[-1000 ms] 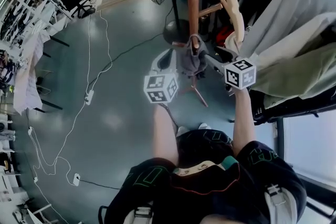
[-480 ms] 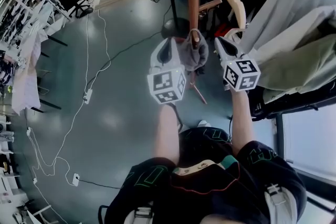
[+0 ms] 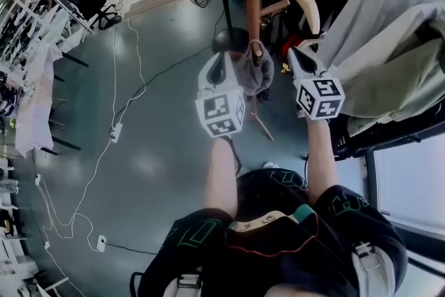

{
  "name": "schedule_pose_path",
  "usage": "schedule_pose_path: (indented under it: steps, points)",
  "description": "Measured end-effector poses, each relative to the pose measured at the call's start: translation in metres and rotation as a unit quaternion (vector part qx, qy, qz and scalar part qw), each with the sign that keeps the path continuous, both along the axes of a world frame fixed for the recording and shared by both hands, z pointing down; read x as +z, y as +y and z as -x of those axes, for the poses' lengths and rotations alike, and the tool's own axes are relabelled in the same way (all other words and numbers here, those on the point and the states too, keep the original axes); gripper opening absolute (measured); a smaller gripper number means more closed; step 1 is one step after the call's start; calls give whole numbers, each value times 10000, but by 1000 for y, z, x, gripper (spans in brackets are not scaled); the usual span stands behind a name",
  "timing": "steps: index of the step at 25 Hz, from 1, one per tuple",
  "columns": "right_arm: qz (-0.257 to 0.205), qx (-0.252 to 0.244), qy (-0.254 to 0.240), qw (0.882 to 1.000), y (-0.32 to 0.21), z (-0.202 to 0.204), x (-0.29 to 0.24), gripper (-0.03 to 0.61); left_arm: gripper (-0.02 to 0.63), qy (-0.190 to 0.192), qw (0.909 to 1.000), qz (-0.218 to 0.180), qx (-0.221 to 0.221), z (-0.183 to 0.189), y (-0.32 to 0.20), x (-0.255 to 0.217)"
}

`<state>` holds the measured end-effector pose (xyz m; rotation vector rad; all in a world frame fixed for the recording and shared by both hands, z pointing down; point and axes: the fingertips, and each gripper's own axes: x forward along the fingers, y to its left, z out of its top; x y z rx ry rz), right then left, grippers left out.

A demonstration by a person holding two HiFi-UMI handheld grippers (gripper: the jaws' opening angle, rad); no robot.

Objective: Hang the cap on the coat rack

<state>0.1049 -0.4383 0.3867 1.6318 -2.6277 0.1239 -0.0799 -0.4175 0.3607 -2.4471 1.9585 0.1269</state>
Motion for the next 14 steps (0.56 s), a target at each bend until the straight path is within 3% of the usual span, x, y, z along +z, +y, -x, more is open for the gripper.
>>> schedule_pose_path:
  steps: [14]
  points:
    - [-173,-42,71,9998,-1,-7,-8,3,9,-16,10000,39,74,-13,-6,3]
